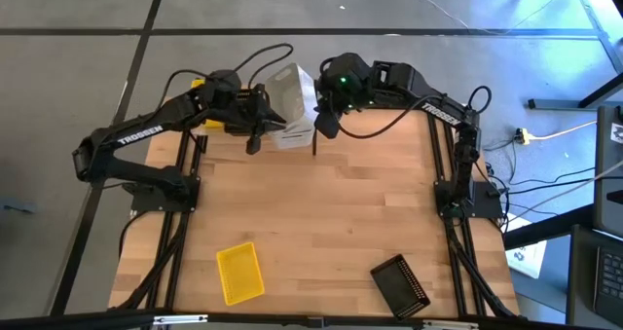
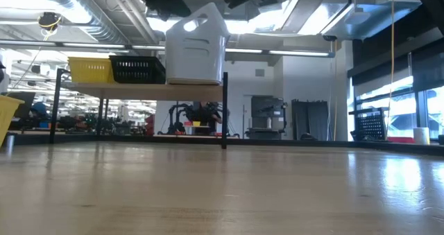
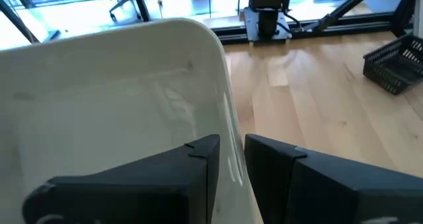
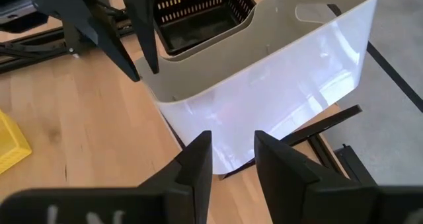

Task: Stack baskets on shelf by color
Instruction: Stack the gray bin on top of the other gray bin on the shelf

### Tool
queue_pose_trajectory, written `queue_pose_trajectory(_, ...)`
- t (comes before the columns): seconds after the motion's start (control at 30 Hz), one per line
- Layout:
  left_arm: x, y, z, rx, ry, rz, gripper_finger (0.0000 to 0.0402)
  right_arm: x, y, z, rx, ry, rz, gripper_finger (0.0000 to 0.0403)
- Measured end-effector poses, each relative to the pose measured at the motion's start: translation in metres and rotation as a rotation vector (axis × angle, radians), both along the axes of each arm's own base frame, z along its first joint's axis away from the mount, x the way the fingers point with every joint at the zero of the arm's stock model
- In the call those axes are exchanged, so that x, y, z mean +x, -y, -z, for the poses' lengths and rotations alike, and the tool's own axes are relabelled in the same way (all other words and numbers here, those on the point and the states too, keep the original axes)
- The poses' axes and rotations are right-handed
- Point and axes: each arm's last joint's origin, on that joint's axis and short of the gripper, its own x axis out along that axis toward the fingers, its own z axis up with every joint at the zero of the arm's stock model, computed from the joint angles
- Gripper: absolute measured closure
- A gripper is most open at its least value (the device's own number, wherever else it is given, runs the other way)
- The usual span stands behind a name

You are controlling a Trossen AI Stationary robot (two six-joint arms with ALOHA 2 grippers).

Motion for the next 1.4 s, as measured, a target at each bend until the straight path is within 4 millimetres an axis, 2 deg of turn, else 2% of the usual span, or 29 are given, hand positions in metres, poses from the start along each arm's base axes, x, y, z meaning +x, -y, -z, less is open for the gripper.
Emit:
queue_pose_trajectory(0.47,0.013,-0.006,0.014,-0.013,-0.057,-0.013,0.0337,0.0,0.0,0.0,0.0,-0.001,0.0,0.0291)
queue_pose_trajectory(0.57,0.013,-0.006,0.014,0.027,-0.067,-0.025,0.035,0.0,0.0,0.0,0.0,-0.002,0.0,0.0291)
queue_pose_trajectory(0.73,0.014,-0.004,0.014,0.054,-0.075,-0.027,0.0395,0.0,0.0,0.0,0.0,-0.002,0.0,0.0291)
queue_pose_trajectory(1.1,0.017,0.003,0.013,0.116,-0.085,-0.018,0.0401,0.0,0.0,0.0,0.001,-0.001,0.0,0.0291)
queue_pose_trajectory(1.4,0.012,0.005,-0.017,0.152,-0.04,-0.027,0.0401,0.0,0.0,0.001,0.0,-0.002,0.0,0.0291)
